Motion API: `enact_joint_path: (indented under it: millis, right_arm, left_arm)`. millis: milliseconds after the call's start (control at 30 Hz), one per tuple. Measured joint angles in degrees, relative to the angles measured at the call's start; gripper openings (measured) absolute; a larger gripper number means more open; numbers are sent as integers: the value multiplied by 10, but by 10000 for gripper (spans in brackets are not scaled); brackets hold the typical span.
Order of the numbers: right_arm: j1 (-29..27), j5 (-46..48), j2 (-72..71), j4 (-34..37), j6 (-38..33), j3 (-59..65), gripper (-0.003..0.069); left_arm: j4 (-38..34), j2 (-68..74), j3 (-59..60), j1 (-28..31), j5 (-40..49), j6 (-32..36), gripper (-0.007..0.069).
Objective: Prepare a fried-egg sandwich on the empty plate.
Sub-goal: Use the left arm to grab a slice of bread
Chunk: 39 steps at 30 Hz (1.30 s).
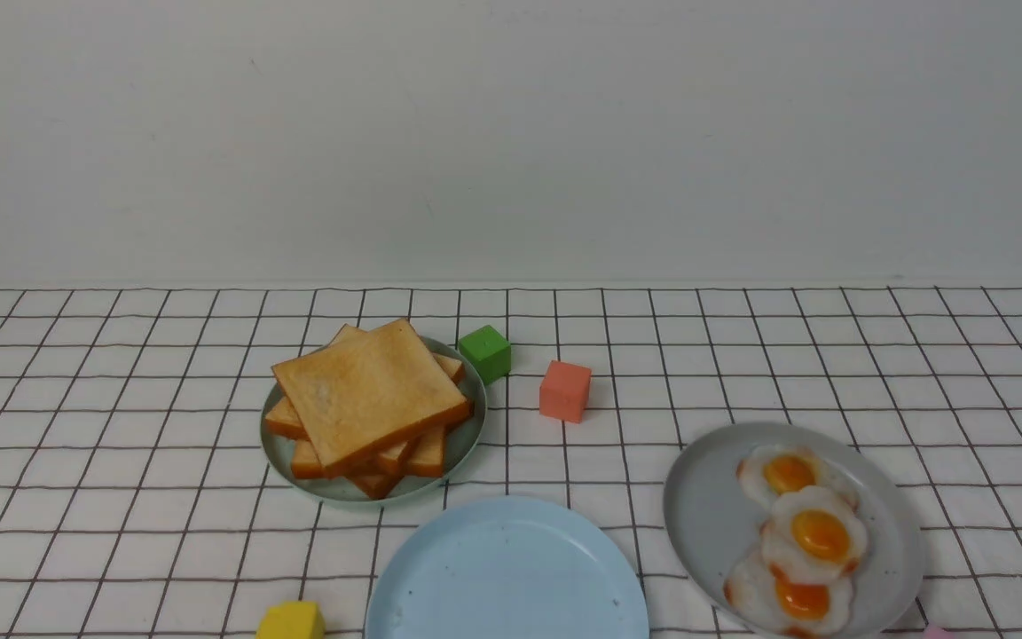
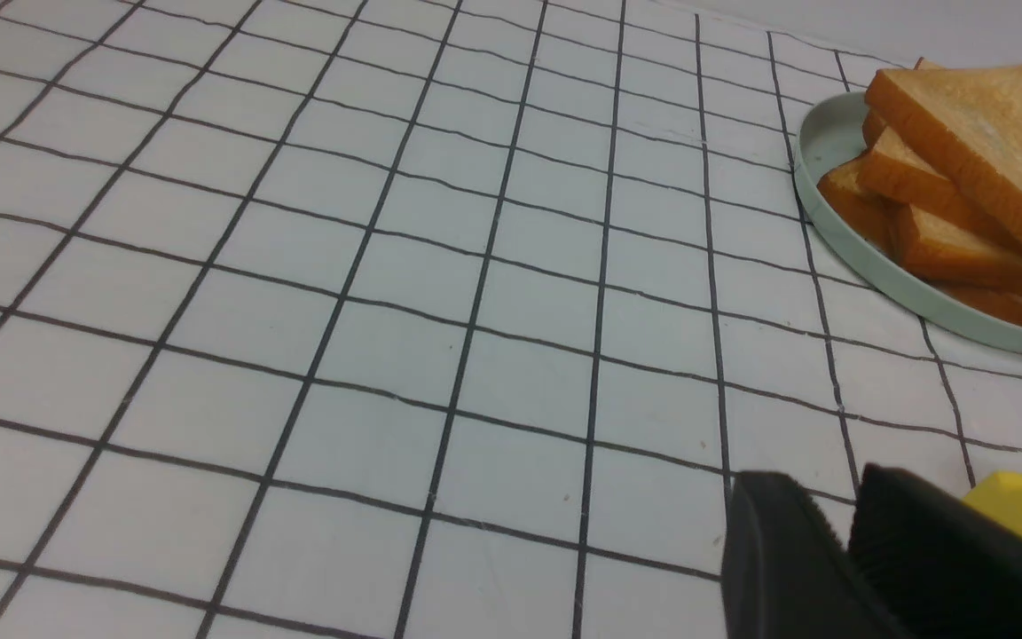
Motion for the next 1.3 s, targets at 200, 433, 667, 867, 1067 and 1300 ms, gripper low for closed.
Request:
enact_joint_path:
  millis: [200,433,667,867,1067,1300]
  right_arm:
    - [0,0,0,0,0,0,239]
    - [0,0,0,0,0,0,239]
    - [0,0,0,0,0,0,239]
    - [0,0,0,-5,0,0,239]
    - [0,-16,0,-12,0,2,239]
    - [0,-174,0,-13,0,6,239]
  left_arm:
    - [0,0,0,0,0,0,143]
    - [0,0,0,0,0,0,143]
    - [0,0,0,0,0,0,143]
    - [34,0,0,0,0,11,143]
    - [57,0,0,0,-6,14,148]
    - [41,0,0,0,-134,15,155]
